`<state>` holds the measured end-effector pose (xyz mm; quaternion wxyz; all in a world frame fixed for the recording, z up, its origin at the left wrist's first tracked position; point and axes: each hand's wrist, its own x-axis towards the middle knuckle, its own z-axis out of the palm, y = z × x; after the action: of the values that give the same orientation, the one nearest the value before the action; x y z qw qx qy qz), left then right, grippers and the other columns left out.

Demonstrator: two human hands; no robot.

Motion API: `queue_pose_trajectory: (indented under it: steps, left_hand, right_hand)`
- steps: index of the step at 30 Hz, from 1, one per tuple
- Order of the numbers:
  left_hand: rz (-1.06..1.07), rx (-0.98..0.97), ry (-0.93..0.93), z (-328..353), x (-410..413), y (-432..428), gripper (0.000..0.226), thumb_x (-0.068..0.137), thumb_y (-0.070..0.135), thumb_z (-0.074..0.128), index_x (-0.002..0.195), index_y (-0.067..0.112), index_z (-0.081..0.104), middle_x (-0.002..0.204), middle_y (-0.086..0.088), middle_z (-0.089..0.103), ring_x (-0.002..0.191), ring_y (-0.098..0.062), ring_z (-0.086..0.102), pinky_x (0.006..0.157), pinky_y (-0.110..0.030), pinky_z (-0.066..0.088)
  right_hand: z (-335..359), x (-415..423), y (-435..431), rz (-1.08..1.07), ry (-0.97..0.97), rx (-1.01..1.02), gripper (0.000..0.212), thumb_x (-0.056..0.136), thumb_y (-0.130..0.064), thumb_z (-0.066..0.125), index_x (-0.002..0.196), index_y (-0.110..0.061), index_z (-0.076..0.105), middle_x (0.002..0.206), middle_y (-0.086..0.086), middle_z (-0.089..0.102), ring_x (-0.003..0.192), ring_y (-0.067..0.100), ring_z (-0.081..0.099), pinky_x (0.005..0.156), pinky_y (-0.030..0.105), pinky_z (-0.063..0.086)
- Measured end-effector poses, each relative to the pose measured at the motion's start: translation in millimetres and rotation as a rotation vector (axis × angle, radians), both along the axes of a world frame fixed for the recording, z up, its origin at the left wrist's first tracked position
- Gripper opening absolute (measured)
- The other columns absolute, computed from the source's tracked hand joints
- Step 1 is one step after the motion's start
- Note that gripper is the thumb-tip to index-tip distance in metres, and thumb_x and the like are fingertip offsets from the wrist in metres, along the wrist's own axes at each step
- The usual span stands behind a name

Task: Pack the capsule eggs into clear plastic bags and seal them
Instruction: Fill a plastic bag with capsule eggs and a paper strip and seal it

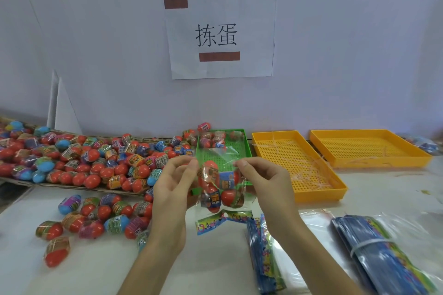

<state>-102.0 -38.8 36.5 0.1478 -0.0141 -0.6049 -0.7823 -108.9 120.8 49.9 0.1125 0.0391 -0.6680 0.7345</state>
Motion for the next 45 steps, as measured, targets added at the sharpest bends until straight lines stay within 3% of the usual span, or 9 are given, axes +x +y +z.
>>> queue_pose_trajectory:
  steps: [3,11,15,22,28,32,36,40,45]
  left_hand:
    - [0.1,-0.065,0.031,-4.0,-1.9,-2.0,0.008,0.092,0.027,0.067,0.085,0.027,0.072,0.084,-0.001,0.073,0.075,-0.017,0.068,0.064,-0.031,0.057]
    - [0.158,-0.134,0.057,-6.0,-1.3,3.1,0.013,0.1,0.021,0.058,0.096,0.013,0.067,0.09,-0.014,0.068,0.085,-0.03,0.065,0.085,-0.053,0.055]
    - [0.033,-0.094,0.038,-3.4,0.7,3.6,0.028,0.082,0.041,0.065,0.096,0.017,0.071,0.09,-0.006,0.073,0.084,-0.019,0.068,0.079,-0.039,0.059]
    - [0.129,-0.126,0.113,-5.9,-2.2,-0.8,0.012,0.092,0.021,0.066,0.085,0.027,0.073,0.08,0.0,0.071,0.073,-0.013,0.065,0.063,-0.021,0.056]
    - [0.166,-0.244,0.218,-3.5,1.9,2.0,0.007,0.091,0.037,0.061,0.088,0.033,0.065,0.084,-0.004,0.066,0.08,-0.028,0.063,0.072,-0.043,0.055]
    - [0.143,-0.281,0.258,-1.7,4.7,3.1,0.01,0.097,0.034,0.055,0.089,0.031,0.06,0.077,-0.015,0.059,0.07,-0.039,0.055,0.059,-0.052,0.049]
    - [0.069,-0.205,0.224,-0.2,2.9,2.3,0.01,0.094,0.033,0.057,0.088,0.027,0.062,0.074,-0.019,0.057,0.063,-0.023,0.055,0.057,-0.037,0.051]
    - [0.071,-0.227,0.26,-3.0,2.3,1.9,0.007,0.093,0.032,0.061,0.088,0.028,0.064,0.067,-0.005,0.058,0.061,-0.015,0.055,0.055,-0.025,0.05]
    - [-0.032,-0.148,0.075,-4.8,-2.5,-0.5,0.026,0.09,0.046,0.065,0.107,0.027,0.065,0.096,0.001,0.072,0.09,-0.021,0.07,0.076,-0.036,0.059]
  right_hand:
    - [0.7,0.9,-0.7,-0.002,0.008,0.008,0.019,0.094,-0.022,0.069,0.082,-0.033,0.079,0.076,-0.004,0.075,0.075,0.008,0.071,0.068,0.023,0.059]
    - [-0.3,-0.8,-2.2,-0.033,0.007,0.017,0.023,0.097,-0.019,0.064,0.082,-0.031,0.078,0.074,-0.004,0.074,0.073,0.006,0.071,0.07,0.022,0.055]
    - [-0.5,-0.9,-1.3,-0.035,-0.018,0.006,0.024,0.097,-0.023,0.064,0.08,-0.031,0.078,0.075,-0.006,0.073,0.076,0.006,0.07,0.064,0.019,0.055]
    - [-0.8,-1.9,-2.4,0.021,-0.076,0.03,0.009,0.092,-0.024,0.071,0.093,-0.025,0.079,0.083,-0.005,0.076,0.083,0.007,0.072,0.066,0.017,0.056]
    - [-1.2,-2.2,1.7,-0.026,-0.009,0.003,0.012,0.094,-0.021,0.069,0.086,-0.025,0.077,0.076,-0.005,0.074,0.077,0.008,0.071,0.069,0.025,0.055]
    - [-1.6,-2.1,2.0,0.02,0.007,0.003,0.014,0.096,-0.018,0.066,0.088,-0.023,0.077,0.076,-0.005,0.073,0.074,0.008,0.07,0.067,0.022,0.055]
    - [-1.4,-2.8,3.2,0.02,0.009,-0.039,0.015,0.095,-0.018,0.067,0.088,-0.025,0.078,0.081,-0.002,0.074,0.08,0.013,0.072,0.071,0.029,0.06]
    - [-3.1,-3.3,3.3,-0.037,0.081,0.028,0.016,0.096,-0.016,0.065,0.088,-0.024,0.076,0.074,-0.008,0.07,0.068,0.001,0.065,0.062,0.016,0.052]
    - [-1.1,-3.4,5.3,0.036,0.049,-0.011,0.024,0.099,-0.013,0.061,0.082,-0.025,0.073,0.073,-0.007,0.065,0.073,0.009,0.063,0.065,0.025,0.054]
